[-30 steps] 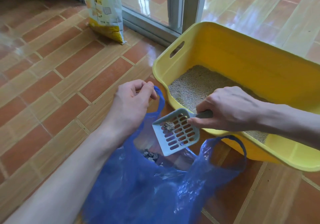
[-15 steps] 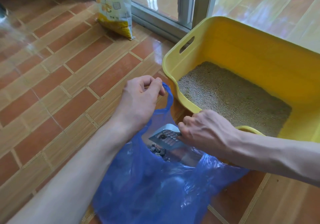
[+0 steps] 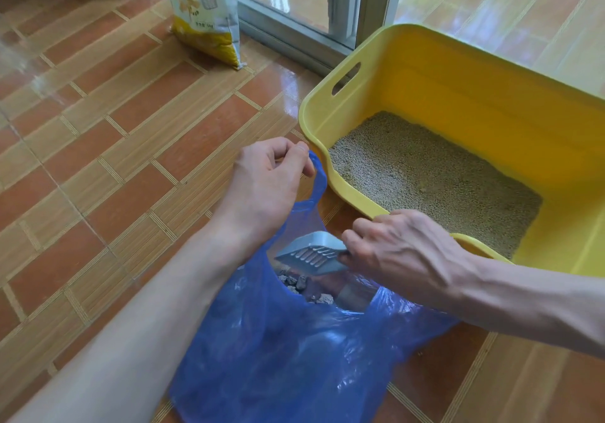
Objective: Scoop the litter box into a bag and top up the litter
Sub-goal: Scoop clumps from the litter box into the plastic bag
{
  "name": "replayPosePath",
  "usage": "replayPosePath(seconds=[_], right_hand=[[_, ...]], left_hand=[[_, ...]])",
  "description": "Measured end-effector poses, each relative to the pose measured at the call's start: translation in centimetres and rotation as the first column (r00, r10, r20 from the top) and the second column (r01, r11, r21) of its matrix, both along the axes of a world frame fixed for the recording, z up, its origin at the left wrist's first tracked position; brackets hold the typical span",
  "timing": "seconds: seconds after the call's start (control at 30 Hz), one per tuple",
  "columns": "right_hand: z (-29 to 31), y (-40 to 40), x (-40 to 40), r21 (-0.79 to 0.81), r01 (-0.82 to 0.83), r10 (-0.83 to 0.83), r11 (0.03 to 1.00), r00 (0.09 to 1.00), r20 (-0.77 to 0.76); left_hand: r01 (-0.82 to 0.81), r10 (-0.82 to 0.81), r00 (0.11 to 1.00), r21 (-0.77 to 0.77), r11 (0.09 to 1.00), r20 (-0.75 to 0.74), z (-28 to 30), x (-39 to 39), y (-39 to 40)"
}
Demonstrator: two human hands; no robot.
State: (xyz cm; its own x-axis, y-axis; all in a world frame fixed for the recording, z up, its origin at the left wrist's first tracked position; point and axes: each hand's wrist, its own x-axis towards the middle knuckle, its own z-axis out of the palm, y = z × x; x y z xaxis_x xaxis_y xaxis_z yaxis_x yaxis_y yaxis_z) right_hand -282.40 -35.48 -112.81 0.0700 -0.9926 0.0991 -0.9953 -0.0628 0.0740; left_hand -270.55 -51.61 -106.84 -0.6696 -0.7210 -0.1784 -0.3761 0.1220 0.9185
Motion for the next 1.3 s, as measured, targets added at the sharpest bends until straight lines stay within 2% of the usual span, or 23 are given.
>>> replayPosePath(seconds=[0.1, 0.27, 0.5, 0.63, 0.73, 0.83, 1.0, 1.1, 1.2, 1.3], right_hand=[[2.6, 0.6, -1.5, -0.030, 0.075, -0.072, 0.997, 0.995, 0.074], [5.4, 3.0, -4.8, 0.057, 0.267, -0.268, 0.962, 0.964, 0.002], [8.1, 6.0, -8.8, 0.244, 0.569, -0.611, 0.786, 0.775, 0.163], [7.9, 7.4, -12.5, 0.457, 0.617, -0.729, 0.641, 0.675, 0.112], [6.8, 8.6, -16.2, 0.557, 0.613, -0.739, 0.560, 0.673, 0.002], [5.7, 9.9, -18.7, 0.612, 0.587, -0.691, 0.530, 0.717, -0.090], [4.3, 11.4, -19.5, 0.616, 0.578, -0.569, 0.535, 0.786, -0.243], [4.2, 12.1, -19.2, 0.606, 0.577, -0.545, 0.548, 0.796, -0.265], [3.9, 12.5, -19.0, 0.515, 0.582, -0.504, 0.630, 0.810, -0.299], [3.4, 12.7, -18.7, 0.486, 0.602, -0.530, 0.634, 0.795, -0.295]], left_hand=[[0.003, -0.003, 1.000, 0.004, 1.000, -0.002, -0.1, -0.1, 0.1], [-0.001, 0.001, 1.000, 0.010, 1.000, -0.004, -0.2, -0.3, 0.3], [0.005, -0.004, 1.000, 0.048, 0.999, -0.007, -0.3, -1.1, 0.8], [0.025, -0.024, 0.999, 0.030, 0.999, -0.028, -0.1, -1.7, 1.1], [0.044, -0.042, 0.998, 0.031, 0.999, -0.052, -0.3, -1.9, 1.2], [0.053, -0.052, 0.997, 0.017, 0.998, -0.049, -0.5, -1.9, 1.3], [0.070, -0.069, 0.996, 0.021, 0.997, -0.057, -0.3, -1.8, 1.5], [0.074, -0.072, 0.995, 0.026, 0.997, -0.066, -0.1, -1.7, 1.7], [0.064, -0.061, 0.995, 0.031, 0.997, -0.080, 0.0, -1.7, 1.6], [0.052, -0.049, 0.995, 0.032, 0.998, -0.085, -0.2, -1.9, 1.5]])
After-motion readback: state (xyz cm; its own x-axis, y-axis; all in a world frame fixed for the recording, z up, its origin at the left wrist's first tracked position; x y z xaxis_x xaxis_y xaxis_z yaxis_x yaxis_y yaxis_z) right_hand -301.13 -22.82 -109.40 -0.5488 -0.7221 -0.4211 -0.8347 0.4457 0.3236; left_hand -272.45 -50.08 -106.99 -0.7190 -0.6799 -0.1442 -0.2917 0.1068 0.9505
